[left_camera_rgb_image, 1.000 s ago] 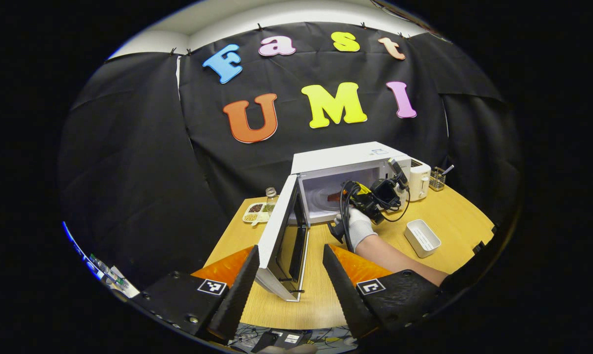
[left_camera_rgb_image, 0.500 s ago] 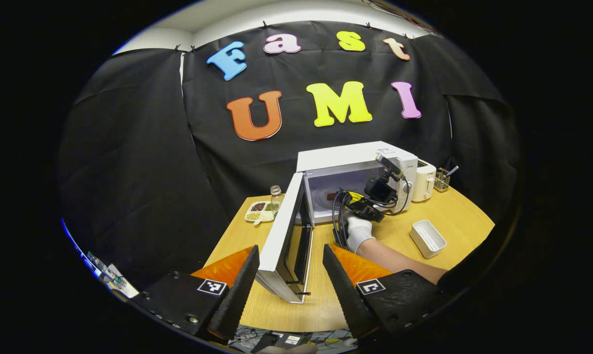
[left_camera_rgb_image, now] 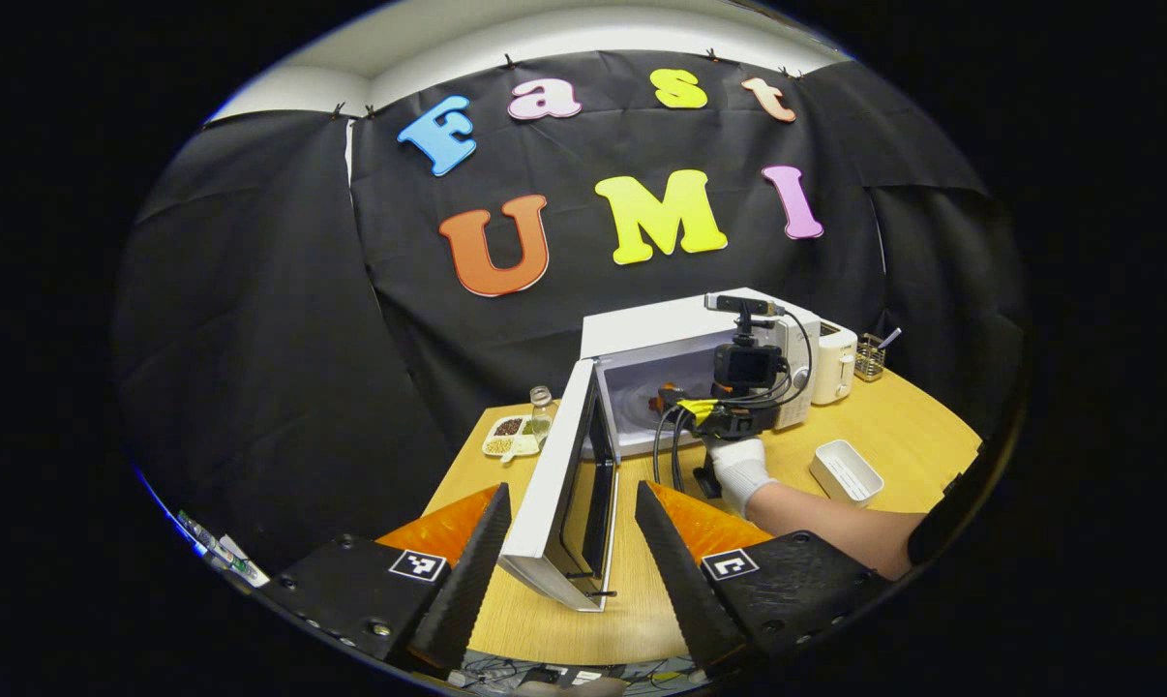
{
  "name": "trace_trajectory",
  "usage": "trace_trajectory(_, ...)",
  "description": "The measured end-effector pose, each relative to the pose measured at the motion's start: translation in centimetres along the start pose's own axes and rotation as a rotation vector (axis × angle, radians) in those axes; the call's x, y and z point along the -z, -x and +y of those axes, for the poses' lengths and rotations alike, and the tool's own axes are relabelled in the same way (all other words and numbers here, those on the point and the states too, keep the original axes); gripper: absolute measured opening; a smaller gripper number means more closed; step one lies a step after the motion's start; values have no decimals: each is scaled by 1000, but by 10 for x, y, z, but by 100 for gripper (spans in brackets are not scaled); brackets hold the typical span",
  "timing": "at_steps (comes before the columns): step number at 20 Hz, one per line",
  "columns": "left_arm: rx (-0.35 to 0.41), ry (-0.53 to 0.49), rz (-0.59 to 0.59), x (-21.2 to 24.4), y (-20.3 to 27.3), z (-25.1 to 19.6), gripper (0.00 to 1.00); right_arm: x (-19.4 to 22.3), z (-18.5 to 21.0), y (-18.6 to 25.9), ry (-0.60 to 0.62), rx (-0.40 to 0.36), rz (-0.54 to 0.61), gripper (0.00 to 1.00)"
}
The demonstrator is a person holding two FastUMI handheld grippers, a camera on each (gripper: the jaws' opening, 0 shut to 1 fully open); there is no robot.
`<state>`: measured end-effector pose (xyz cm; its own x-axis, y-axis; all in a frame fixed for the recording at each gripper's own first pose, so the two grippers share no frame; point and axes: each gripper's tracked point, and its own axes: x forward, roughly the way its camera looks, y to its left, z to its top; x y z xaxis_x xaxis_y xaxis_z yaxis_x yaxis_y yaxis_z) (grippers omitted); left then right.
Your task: Open the microwave oven with the left hand, put the food in, and close the microwave oven.
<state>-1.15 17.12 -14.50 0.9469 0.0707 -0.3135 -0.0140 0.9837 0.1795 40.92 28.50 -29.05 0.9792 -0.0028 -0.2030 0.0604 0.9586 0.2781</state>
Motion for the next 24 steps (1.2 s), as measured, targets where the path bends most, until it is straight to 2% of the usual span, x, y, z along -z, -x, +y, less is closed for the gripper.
trace_trajectory(3, -1, -11, -37, -13, 1, 6, 82, -13, -12, 55, 18, -47, 37, 100)
trace_trajectory(5, -12, -7, -68, -22, 5, 14, 84, -32, -24, 99, 109, -70, 25, 100)
trace_trajectory(6, -13, 1, -88, -27, 5, 17, 86, -45, -36, 121, 150, -70, 19, 90)
trace_trajectory(7, -24, 9, -105, -31, 7, 21, 85, -54, -47, 142, 180, -87, 22, 100)
trace_trajectory(8, -33, 14, -116, -35, 7, 25, 86, -64, -60, 164, 205, -86, 34, 100)
trace_trajectory(9, -43, 22, -133, -38, 8, 30, 87, -73, -73, 188, 220, -87, 34, 91)
trace_trajectory(10, -54, 29, -151, -42, 9, 33, 88, -87, -84, 210, 239, -92, 25, 100)
trace_trajectory(11, -67, 33, -164, -44, 10, 38, 94, -99, -96, 230, 255, -86, 14, 100)
trace_trajectory(13, -99, 32, -185, -44, 10, 50, 95, -124, -112, 265, 275, -75, -10, 100)
trace_trajectory(17, -156, 48, -197, -31, 7, 74, 95, -158, -132, 316, 275, -52, -36, 100)
trace_trajectory(18, -163, 58, -191, -25, 5, 79, 88, -163, -135, 325, 279, -47, -38, 100)
trace_trajectory(20, -174, 83, -181, -14, 2, 87, 88, -168, -143, 338, 306, -24, -38, 100)
trace_trajectory(21, -175, 90, -175, -8, 1, 91, 95, -168, -145, 344, 310, -20, -34, 100)
trace_trajectory(22, -178, 95, -169, -3, -1, 94, 95, -168, -146, 350, 308, -18, -24, 100)
trace_trajectory(23, -174, 101, -164, 2, -3, 97, 90, -167, -147, 353, 307, -15, -19, 91)
trace_trajectory(24, -145, 116, -164, 4, -3, 94, 84, -168, -147, 358, 309, -11, -17, 100)
